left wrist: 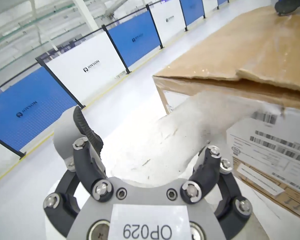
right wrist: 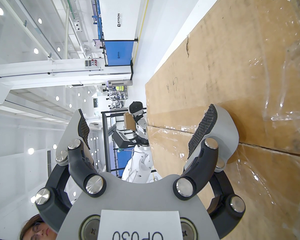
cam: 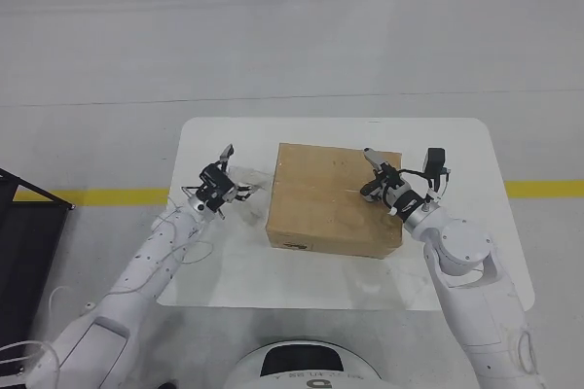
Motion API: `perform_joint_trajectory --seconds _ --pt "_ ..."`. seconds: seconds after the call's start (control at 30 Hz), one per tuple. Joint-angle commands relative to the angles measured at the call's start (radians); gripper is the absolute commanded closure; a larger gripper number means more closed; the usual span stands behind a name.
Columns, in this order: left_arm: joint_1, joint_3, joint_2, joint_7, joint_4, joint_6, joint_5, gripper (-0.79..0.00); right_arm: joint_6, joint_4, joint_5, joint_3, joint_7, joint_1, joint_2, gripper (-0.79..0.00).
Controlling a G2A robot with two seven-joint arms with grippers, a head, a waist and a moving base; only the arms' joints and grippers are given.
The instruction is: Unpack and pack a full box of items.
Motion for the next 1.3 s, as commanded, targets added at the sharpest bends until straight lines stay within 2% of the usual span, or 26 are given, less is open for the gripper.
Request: perform_joint_trajectory --seconds 0.0,0.1,0.3,0.6,0.83,1.03,1.17,1.27 --pt "0.006 -0.016 0.004 0.017 -0.020 0.037 0.002 -0.785 0.000 0.000 0.000 0.000 0.000 0.000 0.000 -0.785" --pt "0.021 -0.049 0.015 0.032 -0.068 0.071 0.004 -0.785 0.000 0.000 0.000 0.000 0.000 0.000 0.000 -0.785" --pt "0.072 -0.127 0.043 0.014 -0.197 0.078 0.014 -0.785 0.000 0.000 0.000 0.000 0.000 0.000 0.000 -0.785" --pt "0.151 -0.199 0.074 -0.107 -0.456 0.026 0.073 -0.785 0.000 0.000 0.000 0.000 0.000 0.000 0.000 -0.785" --pt "0.182 -0.214 0.082 -0.246 -0.671 -0.056 0.075 -0.785 0.000 0.000 0.000 0.000 0.000 0.000 0.000 -0.785" --pt "0.188 -0.178 0.079 -0.322 -0.854 -0.151 0.058 -0.785 0.000 0.000 0.000 0.000 0.000 0.000 0.000 -0.785" --pt "0.178 -0.176 0.075 -0.367 -0.890 -0.261 -0.092 -0.785 0.000 0.000 0.000 0.000 0.000 0.000 0.000 -0.785" --pt "0.172 -0.173 0.071 -0.399 -0.912 -0.290 -0.158 -0.785 0.000 0.000 0.000 0.000 0.000 0.000 0.000 -0.785"
